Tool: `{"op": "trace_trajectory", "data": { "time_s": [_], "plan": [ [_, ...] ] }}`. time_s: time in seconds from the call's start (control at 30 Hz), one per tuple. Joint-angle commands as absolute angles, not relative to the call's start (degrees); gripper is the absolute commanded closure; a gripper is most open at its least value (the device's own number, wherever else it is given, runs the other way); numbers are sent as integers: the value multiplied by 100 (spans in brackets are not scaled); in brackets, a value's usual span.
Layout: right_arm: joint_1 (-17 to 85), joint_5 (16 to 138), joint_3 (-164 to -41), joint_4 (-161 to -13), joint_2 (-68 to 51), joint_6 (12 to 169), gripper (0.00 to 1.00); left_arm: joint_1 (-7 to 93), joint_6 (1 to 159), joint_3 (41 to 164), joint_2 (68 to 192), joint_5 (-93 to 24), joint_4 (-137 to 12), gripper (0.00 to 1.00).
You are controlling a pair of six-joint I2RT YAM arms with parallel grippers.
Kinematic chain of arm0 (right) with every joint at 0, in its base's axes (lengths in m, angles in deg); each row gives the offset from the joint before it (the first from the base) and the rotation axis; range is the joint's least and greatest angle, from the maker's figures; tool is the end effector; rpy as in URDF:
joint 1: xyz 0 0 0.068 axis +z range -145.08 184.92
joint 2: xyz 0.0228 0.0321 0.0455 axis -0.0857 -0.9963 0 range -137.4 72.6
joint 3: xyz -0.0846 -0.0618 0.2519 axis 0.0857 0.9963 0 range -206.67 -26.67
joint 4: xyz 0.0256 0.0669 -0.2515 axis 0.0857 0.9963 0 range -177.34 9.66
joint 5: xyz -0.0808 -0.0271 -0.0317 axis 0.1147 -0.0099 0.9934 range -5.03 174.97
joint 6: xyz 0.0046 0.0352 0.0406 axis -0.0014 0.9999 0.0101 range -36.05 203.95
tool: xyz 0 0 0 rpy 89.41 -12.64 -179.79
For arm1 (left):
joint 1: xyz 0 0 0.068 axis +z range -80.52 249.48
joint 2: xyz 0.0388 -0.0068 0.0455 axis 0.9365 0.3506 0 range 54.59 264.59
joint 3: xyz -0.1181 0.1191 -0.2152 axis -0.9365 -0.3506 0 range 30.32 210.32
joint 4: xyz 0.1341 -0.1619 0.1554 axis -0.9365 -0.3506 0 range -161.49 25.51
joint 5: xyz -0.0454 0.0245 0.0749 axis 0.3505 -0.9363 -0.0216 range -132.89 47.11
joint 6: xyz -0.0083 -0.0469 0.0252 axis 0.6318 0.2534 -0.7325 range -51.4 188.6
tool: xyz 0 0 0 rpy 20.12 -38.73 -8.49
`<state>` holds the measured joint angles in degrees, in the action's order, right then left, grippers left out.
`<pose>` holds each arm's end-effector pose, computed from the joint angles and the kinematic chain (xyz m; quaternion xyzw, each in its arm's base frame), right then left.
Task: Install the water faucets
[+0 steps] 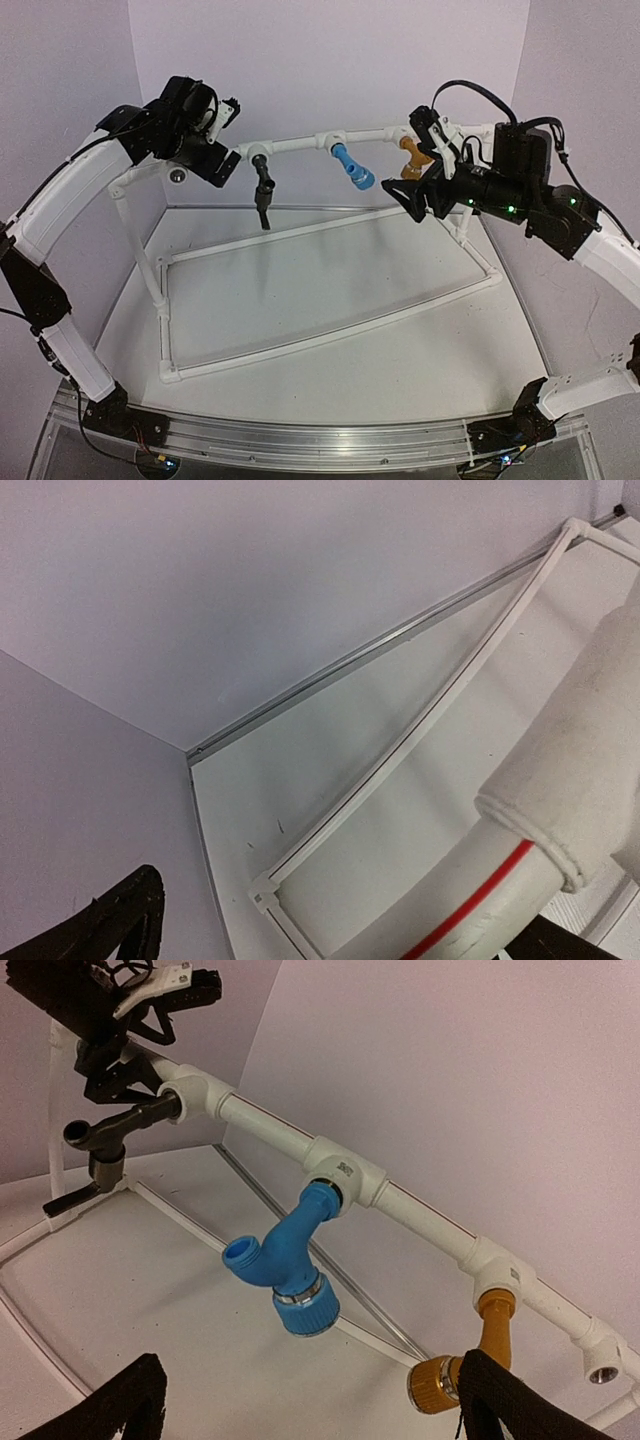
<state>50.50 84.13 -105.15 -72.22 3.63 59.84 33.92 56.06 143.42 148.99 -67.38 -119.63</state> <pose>0.1858 0.1904 0.4488 -0.4273 0.6052 0.1305 0.6589 0.2841 -0.1849 0.4489 0.2683 0.8356 0.0977 0.4692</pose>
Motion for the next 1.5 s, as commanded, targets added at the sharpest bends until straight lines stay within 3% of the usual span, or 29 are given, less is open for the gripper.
{"op": "trace_trajectory", "data": {
  "time_s": [0.0,0.2,0.43,0.83,1.0,1.2,1.47],
  "plan": [
    [4965,8497,-10707,-7232,466,6181,2,3918,5342,14532,15310,-6825,-10798,0],
    [4948,8461,-10659,-7231,488,6242,2,4379,5677,15042,15744,-6243,-10610,0],
    [4948,8283,-10642,-7231,578,6327,2,4351,6533,15467,15555,-5360,-11705,0],
    [4891,7994,-10666,-7239,670,6670,2,3924,7706,13967,13551,-4162,-12021,0],
    [4711,7889,-10831,-7239,637,6959,2,3924,8235,14017,13297,-4992,-11960,0],
    [4196,8017,-11275,-7241,546,7553,2,3924,8878,14961,13573,-5879,-12161,0],
    [2950,8293,-11276,-7232,545,8764,2,3923,9877,16609,14764,-6664,-13653,0]
  ]
}}
